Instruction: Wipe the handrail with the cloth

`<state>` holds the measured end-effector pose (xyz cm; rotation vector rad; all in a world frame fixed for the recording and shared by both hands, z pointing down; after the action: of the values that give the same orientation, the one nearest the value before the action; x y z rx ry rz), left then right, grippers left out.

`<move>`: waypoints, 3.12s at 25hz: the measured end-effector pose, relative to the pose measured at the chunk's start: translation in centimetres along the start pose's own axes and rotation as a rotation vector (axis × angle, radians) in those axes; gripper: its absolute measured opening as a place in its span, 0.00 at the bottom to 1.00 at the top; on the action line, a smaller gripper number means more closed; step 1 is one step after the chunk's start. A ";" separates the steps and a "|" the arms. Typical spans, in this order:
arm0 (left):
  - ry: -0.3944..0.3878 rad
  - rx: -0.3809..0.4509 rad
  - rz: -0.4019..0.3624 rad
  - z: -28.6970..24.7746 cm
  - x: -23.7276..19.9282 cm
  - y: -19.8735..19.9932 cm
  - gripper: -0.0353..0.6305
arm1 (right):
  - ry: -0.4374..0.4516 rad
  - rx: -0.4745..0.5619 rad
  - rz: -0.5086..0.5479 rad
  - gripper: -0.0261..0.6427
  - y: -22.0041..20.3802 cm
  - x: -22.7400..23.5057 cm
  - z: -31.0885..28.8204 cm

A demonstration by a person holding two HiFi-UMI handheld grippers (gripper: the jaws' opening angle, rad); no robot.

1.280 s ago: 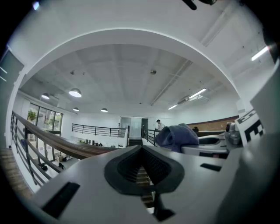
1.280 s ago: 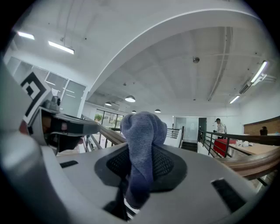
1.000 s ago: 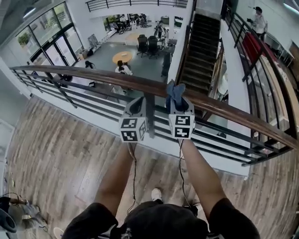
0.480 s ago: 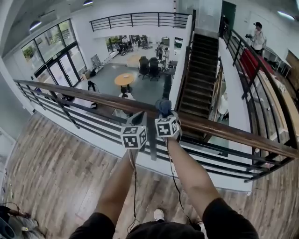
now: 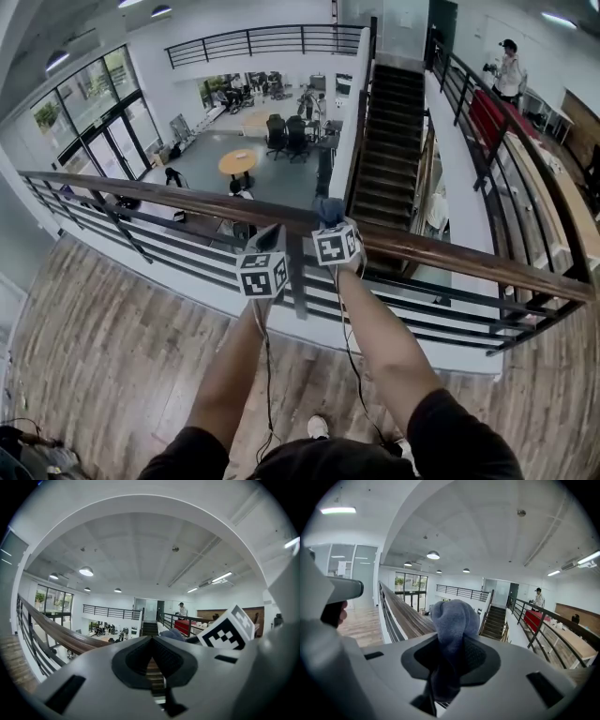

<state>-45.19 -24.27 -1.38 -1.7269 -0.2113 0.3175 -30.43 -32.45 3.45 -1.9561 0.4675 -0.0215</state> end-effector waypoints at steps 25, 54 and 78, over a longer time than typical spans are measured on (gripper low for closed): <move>-0.122 -0.094 -0.035 -4.1 22.5 -1.5 0.05 | -0.157 -0.049 -0.122 0.19 -10.8 23.1 11.9; -0.337 -0.133 -0.096 -10.3 59.2 -4.9 0.05 | -0.284 -0.049 -0.159 0.19 -27.0 53.8 29.5; -0.551 -0.149 -0.135 -13.1 83.8 -6.4 0.05 | -0.501 -0.127 -0.256 0.19 -39.3 79.7 44.1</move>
<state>38.45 -8.89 -0.77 -1.7283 -0.7653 0.6885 65.36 -6.57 3.76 -2.0429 -0.1135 0.3346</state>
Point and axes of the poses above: the fingertips, and each gripper's own axes: z backward along the fingers, x to its right, y out of its top, the point moved 6 cm from there along z, backward along the fingers, and after that the axes turned 1 degree about z, right-handed, at the moved point
